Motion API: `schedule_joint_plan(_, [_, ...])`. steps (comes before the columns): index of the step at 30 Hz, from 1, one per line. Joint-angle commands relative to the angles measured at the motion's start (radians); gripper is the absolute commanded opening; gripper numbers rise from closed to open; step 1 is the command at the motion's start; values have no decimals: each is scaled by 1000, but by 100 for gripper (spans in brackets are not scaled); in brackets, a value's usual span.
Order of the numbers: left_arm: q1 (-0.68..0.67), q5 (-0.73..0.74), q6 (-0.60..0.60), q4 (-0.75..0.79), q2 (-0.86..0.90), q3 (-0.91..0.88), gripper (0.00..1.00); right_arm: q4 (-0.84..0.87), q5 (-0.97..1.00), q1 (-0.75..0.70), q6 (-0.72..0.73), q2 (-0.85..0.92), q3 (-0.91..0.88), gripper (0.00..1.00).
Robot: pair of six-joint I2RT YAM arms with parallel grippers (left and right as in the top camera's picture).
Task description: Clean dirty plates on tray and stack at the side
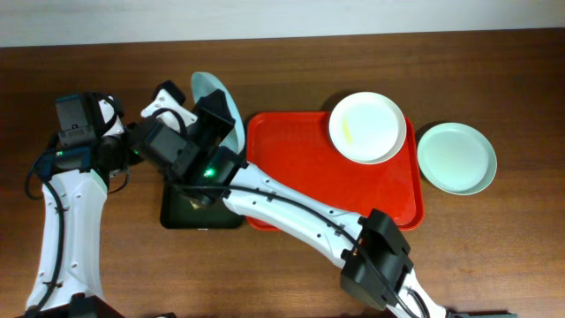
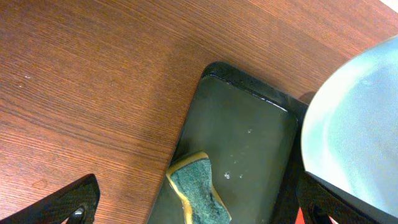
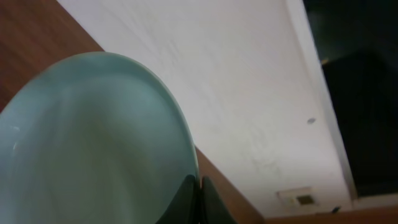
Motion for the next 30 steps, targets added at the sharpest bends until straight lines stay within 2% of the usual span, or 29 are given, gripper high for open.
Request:
schedule_joint_plan(1, [2,3,-6,2,-5,11,99,-55,-35,-27,156,-52,20,4])
schedule_joint_plan(13, [2,3,-6,2,-5,11,99,-310,-481,-192,625,-66,21,4])
schedule_joint_plan(16, [2,3,-6,2,-5,11,99,-381,-714,-313,741,-108,21,4])
schedule_joint_plan(20, [2,3,-6,2,-5,11,99,-436,-966,-466,790,-151,21,4])
schedule_joint_plan(25, [2,3,-6,2,-5,11,99,-546,-1278,-742,790,-178,21,4])
schedule_joint_plan(30, [2,3,-6,2,-5,11,99,-716,-1355,-1054,773,-178,21,4])
